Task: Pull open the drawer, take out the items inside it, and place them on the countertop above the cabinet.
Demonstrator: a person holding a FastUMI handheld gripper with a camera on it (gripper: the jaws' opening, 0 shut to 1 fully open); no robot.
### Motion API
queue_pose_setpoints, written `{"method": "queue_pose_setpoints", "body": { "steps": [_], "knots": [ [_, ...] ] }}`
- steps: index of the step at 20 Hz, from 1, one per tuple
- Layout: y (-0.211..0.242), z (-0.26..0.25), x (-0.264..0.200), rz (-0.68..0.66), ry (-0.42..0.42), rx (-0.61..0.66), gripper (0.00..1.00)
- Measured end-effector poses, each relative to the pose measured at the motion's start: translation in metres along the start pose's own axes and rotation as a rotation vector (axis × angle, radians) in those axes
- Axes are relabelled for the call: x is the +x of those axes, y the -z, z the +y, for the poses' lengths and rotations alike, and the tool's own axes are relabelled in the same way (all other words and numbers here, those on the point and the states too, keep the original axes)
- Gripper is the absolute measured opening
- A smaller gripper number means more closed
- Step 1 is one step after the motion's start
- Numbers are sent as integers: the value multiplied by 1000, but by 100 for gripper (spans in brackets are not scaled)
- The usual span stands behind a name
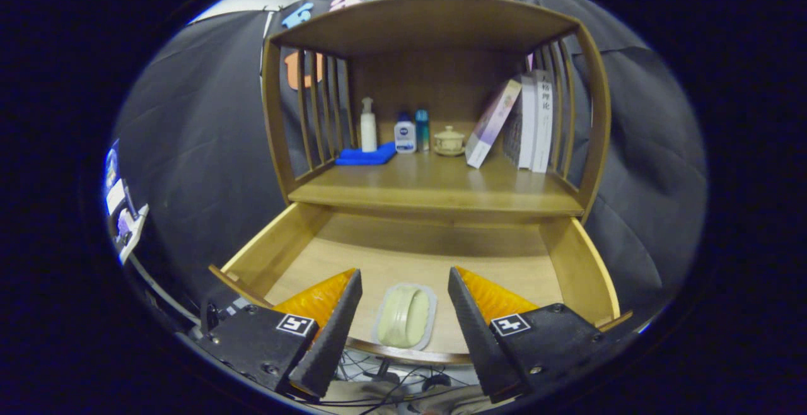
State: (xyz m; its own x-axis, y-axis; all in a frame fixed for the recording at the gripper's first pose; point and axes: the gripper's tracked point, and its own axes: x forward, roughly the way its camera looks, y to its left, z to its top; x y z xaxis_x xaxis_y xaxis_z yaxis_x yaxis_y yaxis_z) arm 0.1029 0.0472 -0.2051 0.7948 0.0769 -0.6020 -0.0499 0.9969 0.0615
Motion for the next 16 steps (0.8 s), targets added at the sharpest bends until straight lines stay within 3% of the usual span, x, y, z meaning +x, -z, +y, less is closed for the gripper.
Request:
{"method": "queue_pose_setpoints", "body": {
  "steps": [8, 12, 16],
  "knots": [
    [33, 2, 52, 289, -56, 77, 85],
    [47, -7, 65, 395, -32, 83, 82],
    [59, 5, 72, 476, -74, 114, 67]
  ]
}}
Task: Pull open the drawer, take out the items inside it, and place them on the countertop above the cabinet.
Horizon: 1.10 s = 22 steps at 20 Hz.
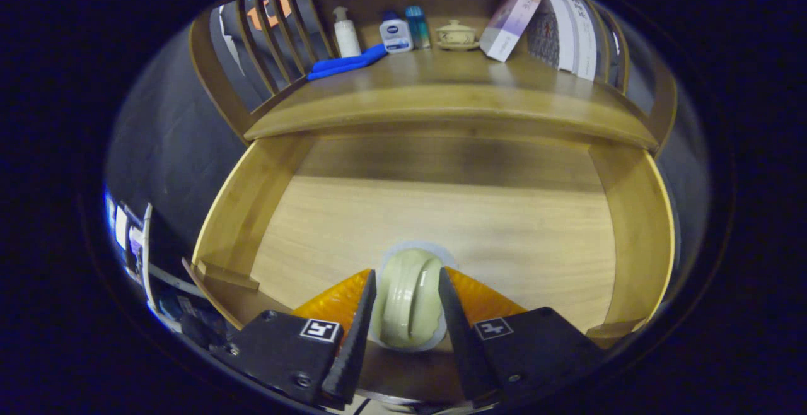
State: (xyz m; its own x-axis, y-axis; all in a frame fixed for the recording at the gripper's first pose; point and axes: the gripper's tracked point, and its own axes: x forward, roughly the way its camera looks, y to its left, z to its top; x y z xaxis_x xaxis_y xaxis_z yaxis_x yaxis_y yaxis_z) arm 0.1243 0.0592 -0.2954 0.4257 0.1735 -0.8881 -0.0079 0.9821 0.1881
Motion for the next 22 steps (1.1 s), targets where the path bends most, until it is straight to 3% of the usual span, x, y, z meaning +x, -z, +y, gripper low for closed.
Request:
{"method": "queue_pose_setpoints", "body": {
  "steps": [2, 5, 7, 13, 22],
  "knots": [
    [5, -2, 8, 37, 13, -2, 56],
    [1, -6, 12, 34, 55, -12, 51],
    [1, -8, 16, 33, 78, -22, 40],
    [-6, -9, 16, 0, 77, -2, 23],
    [-62, -8, -40, -165, 109, -49, 20]
  ]
}}
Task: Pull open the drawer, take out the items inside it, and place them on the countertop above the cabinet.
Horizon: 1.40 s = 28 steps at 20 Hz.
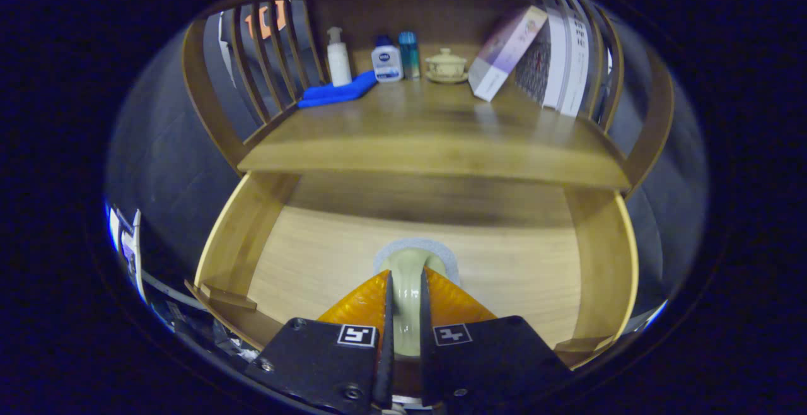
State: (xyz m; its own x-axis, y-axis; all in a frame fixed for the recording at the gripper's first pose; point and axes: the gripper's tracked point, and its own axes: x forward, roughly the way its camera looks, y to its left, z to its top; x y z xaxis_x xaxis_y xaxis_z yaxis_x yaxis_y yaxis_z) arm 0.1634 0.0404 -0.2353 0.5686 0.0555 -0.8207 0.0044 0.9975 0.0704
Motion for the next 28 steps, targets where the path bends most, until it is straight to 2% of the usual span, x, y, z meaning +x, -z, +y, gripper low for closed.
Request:
{"method": "queue_pose_setpoints", "body": {
  "steps": [9, 13, 22, 28],
  "knots": [
    [-88, 5, -23, -111, 7, -73, 20],
    [-127, 7, -8, -112, -10, -46, 20],
    [-193, -24, 50, -82, 73, -23, 20],
    [-203, -28, 78, -87, 90, -41, 20]
  ]
}}
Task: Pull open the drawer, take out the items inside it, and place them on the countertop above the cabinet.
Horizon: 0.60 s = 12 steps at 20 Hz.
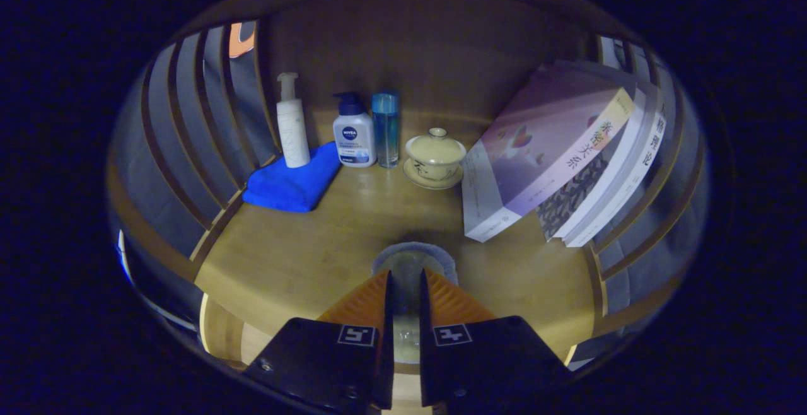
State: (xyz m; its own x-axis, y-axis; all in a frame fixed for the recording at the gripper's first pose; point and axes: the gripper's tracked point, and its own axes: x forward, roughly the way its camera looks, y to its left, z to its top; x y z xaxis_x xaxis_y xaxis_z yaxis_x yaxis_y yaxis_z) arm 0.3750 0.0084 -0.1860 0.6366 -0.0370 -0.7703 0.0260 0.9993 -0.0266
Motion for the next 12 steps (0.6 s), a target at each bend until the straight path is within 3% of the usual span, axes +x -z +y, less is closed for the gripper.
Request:
{"method": "queue_pose_setpoints", "body": {
  "steps": [6, 12],
  "knots": [
    [-4, -3, 14, -15, 20, 12, 20],
    [3, -6, 7, -17, 6, 61, 28]
  ]
}}
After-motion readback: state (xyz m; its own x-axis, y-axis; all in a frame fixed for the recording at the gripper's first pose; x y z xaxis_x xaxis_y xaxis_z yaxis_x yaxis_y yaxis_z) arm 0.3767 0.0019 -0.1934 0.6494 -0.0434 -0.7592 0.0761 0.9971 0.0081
